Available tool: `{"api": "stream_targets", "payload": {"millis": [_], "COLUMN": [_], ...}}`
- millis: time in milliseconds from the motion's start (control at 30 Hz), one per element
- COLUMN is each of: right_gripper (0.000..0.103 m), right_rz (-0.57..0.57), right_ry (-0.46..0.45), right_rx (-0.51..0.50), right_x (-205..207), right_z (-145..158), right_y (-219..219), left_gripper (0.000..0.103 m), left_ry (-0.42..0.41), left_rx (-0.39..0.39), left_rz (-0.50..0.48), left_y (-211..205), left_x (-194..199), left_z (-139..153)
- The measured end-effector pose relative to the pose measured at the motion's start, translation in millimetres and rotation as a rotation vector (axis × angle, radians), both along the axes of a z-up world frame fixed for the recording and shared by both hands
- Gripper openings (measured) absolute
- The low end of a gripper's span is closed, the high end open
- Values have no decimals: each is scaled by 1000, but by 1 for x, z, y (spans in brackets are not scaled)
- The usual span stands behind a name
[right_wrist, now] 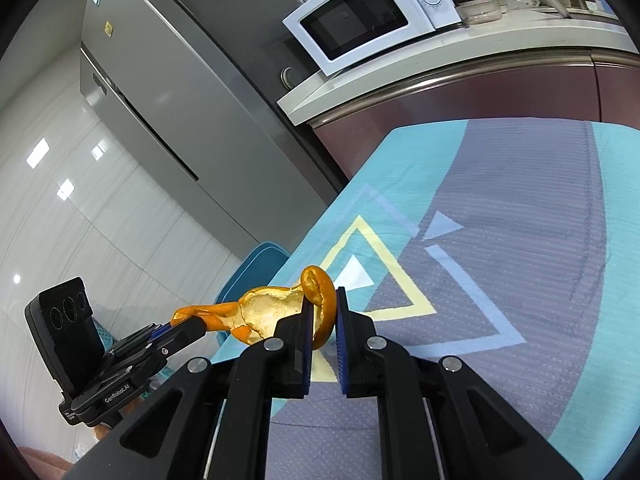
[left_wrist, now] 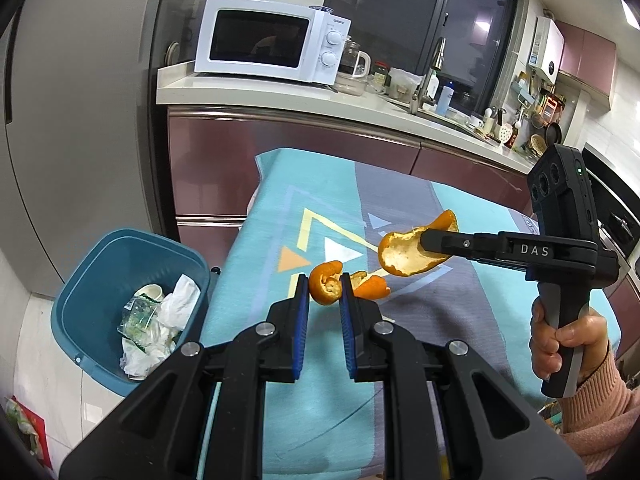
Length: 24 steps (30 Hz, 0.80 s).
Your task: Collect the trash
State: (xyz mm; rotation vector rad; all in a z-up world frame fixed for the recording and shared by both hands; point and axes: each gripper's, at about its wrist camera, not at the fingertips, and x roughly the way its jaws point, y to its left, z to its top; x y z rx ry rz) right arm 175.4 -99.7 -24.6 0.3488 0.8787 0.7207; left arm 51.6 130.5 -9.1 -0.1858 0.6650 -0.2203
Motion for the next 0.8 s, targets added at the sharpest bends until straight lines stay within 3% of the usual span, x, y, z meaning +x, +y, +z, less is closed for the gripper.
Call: {"api": "stream_targets", "payload": {"millis": [800], "right_gripper": [9], "right_rz": [71], "right_ry": [-7], "right_rx": [-1], "right_x": [14], "right_z": [6], "right_y": [42], "left_gripper": [15], "left_ry": [-22], "left_rx": [3], "left_rz": [111], "left_y": [45], "left_x": [-11], "left_z": [8]}}
